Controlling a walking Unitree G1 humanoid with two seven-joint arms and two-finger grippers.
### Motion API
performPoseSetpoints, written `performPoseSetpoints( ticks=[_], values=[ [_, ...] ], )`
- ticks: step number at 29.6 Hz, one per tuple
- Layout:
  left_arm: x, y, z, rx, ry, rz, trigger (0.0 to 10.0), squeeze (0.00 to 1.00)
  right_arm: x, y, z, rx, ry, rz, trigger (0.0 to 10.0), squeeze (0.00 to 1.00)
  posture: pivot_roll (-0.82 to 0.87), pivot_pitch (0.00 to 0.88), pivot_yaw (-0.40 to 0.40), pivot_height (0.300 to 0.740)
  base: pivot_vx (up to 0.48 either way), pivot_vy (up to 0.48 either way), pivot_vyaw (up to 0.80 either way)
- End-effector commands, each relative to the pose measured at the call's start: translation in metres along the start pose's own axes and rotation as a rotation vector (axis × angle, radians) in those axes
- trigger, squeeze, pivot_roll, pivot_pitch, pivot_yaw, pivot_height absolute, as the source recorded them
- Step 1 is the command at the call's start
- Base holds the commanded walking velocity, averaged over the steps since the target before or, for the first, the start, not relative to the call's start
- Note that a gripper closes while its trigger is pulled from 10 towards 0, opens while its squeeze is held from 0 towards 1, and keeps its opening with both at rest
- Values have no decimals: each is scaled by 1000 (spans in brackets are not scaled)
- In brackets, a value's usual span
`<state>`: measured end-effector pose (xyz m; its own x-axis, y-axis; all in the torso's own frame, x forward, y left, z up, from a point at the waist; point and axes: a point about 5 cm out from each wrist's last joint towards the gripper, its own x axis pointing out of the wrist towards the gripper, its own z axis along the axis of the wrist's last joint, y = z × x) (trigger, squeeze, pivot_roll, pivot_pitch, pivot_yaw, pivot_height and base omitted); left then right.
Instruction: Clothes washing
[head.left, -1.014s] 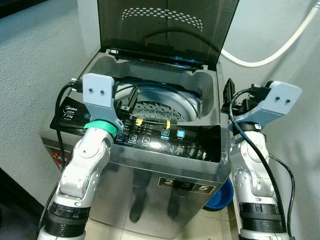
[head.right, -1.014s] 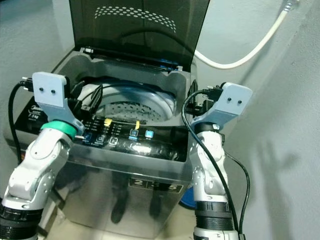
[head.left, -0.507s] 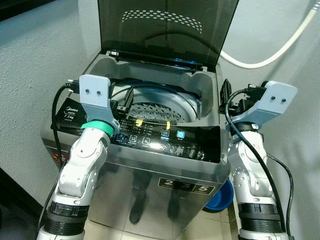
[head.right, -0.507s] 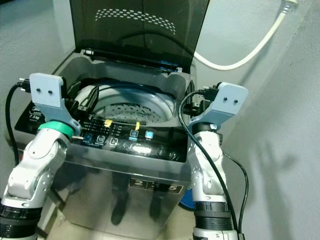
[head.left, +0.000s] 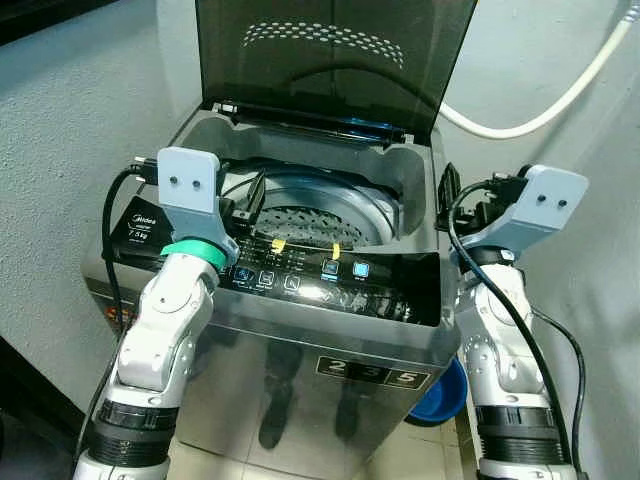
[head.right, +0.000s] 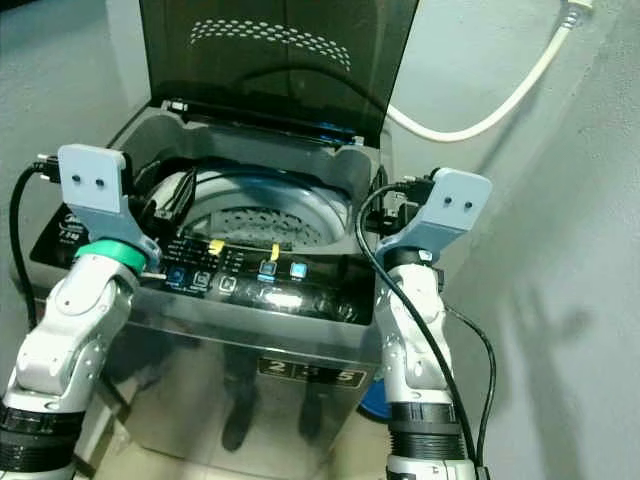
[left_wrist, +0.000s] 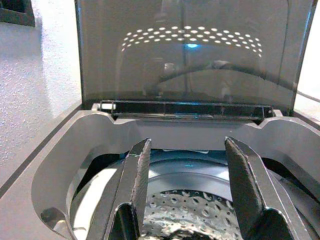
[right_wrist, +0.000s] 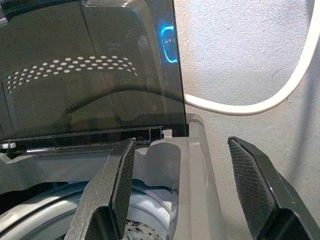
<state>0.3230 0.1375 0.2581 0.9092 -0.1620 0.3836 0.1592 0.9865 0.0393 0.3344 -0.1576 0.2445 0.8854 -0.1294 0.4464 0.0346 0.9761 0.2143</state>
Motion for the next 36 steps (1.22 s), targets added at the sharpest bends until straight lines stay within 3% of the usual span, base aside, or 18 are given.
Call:
performPoseSetpoints(
  ticks=[1,36],
  values=[
    [0,1,0,12,-2,4,10000,0,1,-3,0,-8,-1,-7,10000,0,70,0,2,740,0,0,0],
    [-2,11,3,40,-7,44,10000,0,1,0,-3,8,6,6,10000,0,95,0,-10,740,0,0,0]
  ],
)
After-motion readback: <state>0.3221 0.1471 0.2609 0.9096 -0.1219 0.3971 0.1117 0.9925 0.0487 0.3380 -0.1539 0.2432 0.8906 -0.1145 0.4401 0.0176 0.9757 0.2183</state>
